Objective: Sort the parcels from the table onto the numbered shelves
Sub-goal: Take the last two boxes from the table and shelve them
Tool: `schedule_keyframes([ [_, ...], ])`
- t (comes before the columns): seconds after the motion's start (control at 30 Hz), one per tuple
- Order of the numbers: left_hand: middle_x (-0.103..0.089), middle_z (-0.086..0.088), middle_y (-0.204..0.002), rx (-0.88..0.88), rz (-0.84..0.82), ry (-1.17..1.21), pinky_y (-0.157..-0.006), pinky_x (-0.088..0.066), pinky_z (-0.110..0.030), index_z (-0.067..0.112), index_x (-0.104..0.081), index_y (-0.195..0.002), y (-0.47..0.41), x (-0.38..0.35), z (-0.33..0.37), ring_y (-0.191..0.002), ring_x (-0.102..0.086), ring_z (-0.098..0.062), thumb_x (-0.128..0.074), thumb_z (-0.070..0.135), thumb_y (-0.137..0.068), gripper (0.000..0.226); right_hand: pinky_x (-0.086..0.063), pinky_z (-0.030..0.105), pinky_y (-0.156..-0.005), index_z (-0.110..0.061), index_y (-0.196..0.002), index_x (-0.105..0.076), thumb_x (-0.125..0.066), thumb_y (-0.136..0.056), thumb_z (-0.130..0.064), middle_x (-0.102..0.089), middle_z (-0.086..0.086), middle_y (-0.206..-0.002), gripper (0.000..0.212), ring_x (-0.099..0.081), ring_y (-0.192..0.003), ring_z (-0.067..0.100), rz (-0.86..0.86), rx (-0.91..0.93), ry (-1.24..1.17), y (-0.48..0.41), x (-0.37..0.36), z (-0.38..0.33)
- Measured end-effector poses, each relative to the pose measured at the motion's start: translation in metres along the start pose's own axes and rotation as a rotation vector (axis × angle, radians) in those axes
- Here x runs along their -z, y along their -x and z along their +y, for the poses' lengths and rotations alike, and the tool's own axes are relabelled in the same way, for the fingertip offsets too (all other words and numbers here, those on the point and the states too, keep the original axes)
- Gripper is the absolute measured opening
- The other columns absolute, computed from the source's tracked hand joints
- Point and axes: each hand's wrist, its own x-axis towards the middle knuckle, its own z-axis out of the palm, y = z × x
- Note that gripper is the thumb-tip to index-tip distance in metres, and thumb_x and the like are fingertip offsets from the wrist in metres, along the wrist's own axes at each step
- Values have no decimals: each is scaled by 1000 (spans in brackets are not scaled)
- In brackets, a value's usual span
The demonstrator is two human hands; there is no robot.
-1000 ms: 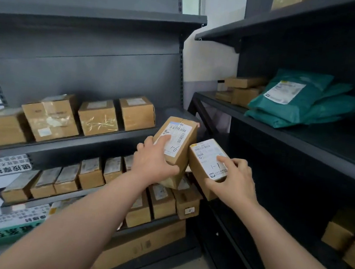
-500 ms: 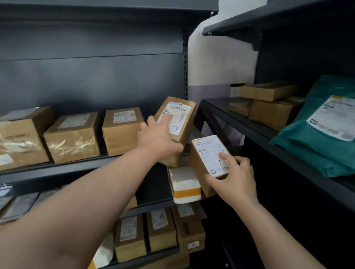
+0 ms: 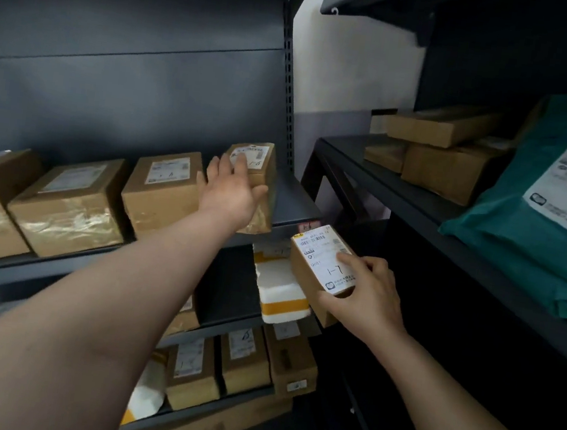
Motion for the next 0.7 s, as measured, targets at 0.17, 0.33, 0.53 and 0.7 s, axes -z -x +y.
schedule_keyframes([
  [0.17,-14,-13,-161,-76,156,105,-120,-11,-48,16,-21,-152,34,6,-21,-148,-8,-30,-47,40,-98,64,-42,29,-89,-39,-135,-43,-70,-63,-54,-34,-5,-133,79,-34,-119,15,-14,21,-13,18,-12,-24],
  [0.33,-29,-8,-155,-152,170,133,-113,-27,-47,18,-32,-147,72,19,-58,-142,-23,-28,-51,31,-96,56,-39,30,-90,-39,-136,-41,-67,-63,-57,-33,-5,-132,80,-33,-119,15,-27,51,27,51,-34,-57],
  [0.53,-40,-3,-148,-272,86,51,-110,-34,-43,20,-35,-145,137,17,-106,-136,-32,-24,-56,19,-92,57,-39,32,-94,-38,-135,-40,-66,-65,-56,-32,-4,-128,77,-32,-120,17,-64,70,-10,92,-72,-93],
  [0.7,-37,-2,-149,-171,-200,-17,-107,-34,-45,22,-36,-146,172,6,-142,-137,-28,-25,-53,14,-92,57,-40,37,-98,-36,-137,-37,-68,-68,-53,-32,0,-129,78,-32,-119,20,-117,44,8,117,-103,-110],
])
